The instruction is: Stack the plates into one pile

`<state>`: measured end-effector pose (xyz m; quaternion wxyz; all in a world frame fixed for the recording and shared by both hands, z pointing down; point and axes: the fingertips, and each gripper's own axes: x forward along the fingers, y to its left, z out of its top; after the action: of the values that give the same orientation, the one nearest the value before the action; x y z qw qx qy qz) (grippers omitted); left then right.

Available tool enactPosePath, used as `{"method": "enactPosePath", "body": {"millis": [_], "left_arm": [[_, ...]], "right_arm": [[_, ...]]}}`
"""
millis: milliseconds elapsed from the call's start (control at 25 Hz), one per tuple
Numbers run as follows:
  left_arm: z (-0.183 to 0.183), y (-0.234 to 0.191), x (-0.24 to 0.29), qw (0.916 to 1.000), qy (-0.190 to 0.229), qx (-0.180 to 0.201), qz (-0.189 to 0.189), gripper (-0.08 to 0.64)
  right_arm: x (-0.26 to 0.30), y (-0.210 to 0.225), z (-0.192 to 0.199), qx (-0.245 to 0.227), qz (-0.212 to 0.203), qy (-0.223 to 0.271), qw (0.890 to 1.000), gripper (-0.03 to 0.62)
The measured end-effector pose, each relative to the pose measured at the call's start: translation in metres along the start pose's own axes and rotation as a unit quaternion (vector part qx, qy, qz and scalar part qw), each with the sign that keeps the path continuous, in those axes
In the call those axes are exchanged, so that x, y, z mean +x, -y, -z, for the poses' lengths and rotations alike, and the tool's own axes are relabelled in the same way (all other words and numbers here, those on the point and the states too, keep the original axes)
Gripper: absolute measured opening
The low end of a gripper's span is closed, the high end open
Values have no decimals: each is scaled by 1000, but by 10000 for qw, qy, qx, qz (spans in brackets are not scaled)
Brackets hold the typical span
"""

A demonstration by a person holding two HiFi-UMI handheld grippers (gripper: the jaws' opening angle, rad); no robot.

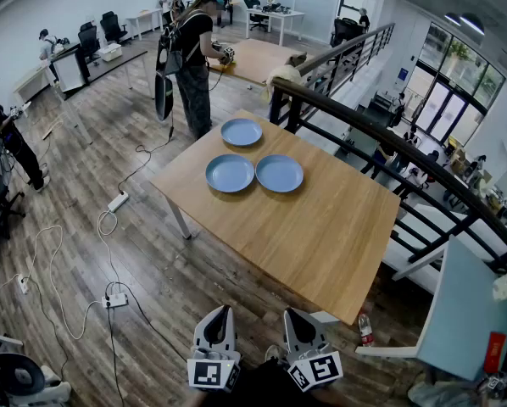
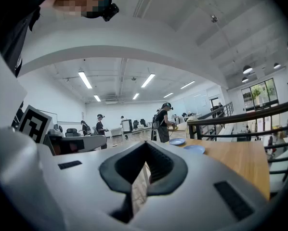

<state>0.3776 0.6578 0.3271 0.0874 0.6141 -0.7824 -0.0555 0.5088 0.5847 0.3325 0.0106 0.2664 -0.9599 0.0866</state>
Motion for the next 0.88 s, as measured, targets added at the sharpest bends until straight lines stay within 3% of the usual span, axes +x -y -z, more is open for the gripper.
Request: {"method": "enactPosePath", "body": {"millis": [480,880], "left_arm": [[-3,-7,-5,9999,71,-71,78,24],[1,-43,-20,9999,-68,-113,32,25]], "right_arm": [[4,-10,-3,48,41,-3,10000,29],[14,-37,6,84,197,33,9998,31]]}}
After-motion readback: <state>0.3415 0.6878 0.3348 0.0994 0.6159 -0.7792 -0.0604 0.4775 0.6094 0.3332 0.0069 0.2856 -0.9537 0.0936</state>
